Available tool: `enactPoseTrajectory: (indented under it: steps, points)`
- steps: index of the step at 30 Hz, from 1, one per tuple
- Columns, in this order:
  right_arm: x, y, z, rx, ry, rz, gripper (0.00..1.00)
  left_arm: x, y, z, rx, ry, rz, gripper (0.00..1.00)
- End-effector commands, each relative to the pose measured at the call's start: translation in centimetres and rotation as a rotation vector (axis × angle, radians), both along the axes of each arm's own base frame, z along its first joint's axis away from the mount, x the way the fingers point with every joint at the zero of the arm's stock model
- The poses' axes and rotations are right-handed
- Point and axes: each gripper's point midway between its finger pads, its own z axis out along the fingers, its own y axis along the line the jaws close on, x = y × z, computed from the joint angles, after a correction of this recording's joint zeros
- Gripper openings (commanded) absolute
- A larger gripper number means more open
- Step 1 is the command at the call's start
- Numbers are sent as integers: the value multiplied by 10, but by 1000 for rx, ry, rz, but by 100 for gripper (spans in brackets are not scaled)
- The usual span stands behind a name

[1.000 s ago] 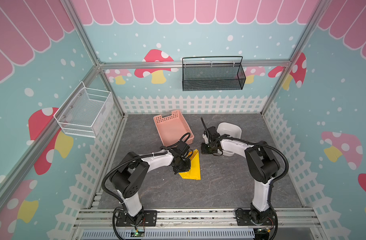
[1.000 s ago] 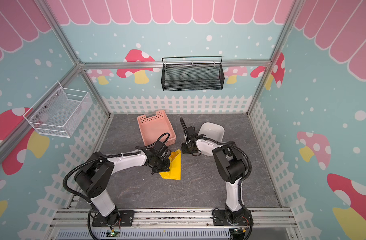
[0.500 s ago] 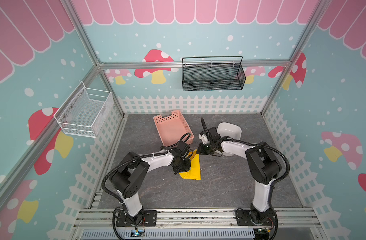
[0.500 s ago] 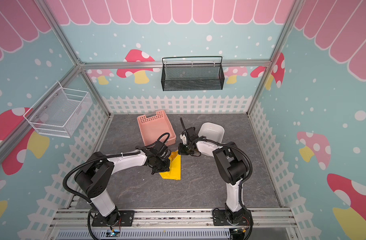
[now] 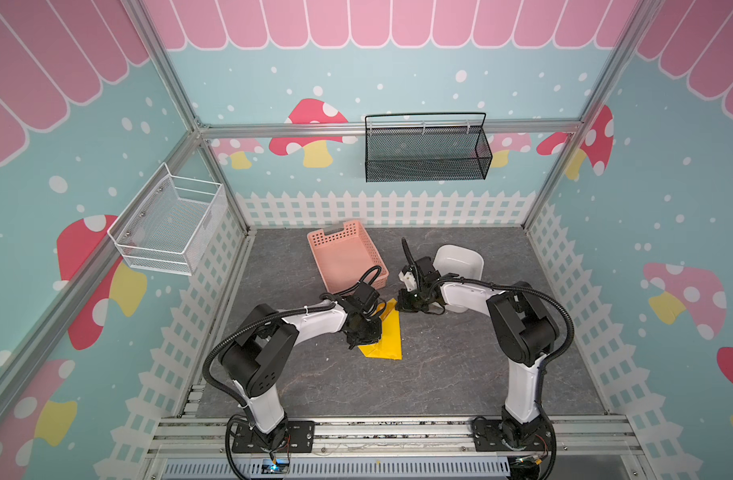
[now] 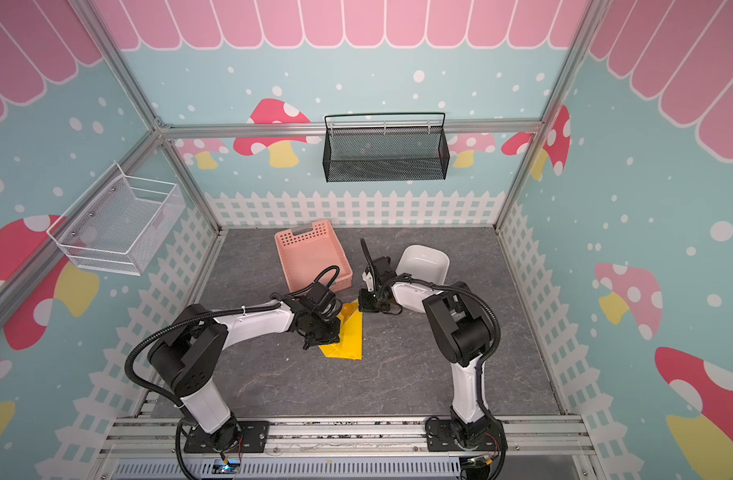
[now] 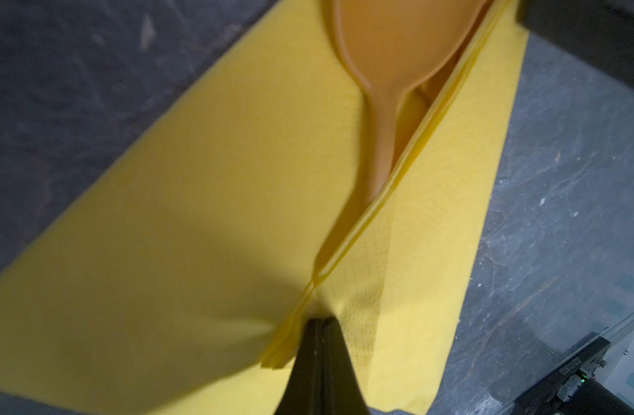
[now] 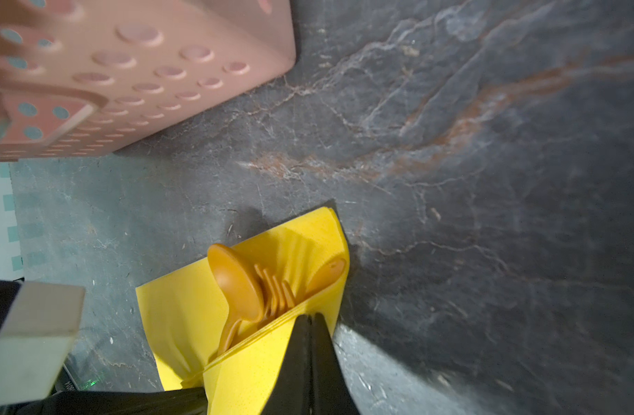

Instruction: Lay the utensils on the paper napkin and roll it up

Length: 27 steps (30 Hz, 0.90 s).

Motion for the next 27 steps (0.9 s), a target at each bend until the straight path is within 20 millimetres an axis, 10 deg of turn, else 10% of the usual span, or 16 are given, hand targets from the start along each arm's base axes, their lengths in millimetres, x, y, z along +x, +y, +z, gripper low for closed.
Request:
enactPoseTrajectory:
  steps: [1, 15, 27]
  points:
    - [0, -3, 21, -8, -44, 2, 4, -25, 11, -21, 62, 70, -29, 5]
    - [-24, -15, 61, 47, -87, -23, 4, -55, 7, -25, 82, 71, -38, 5]
    - [-103, 21, 47, 172, 47, 68, 5, -71, -1, -28, 21, 69, 9, 5]
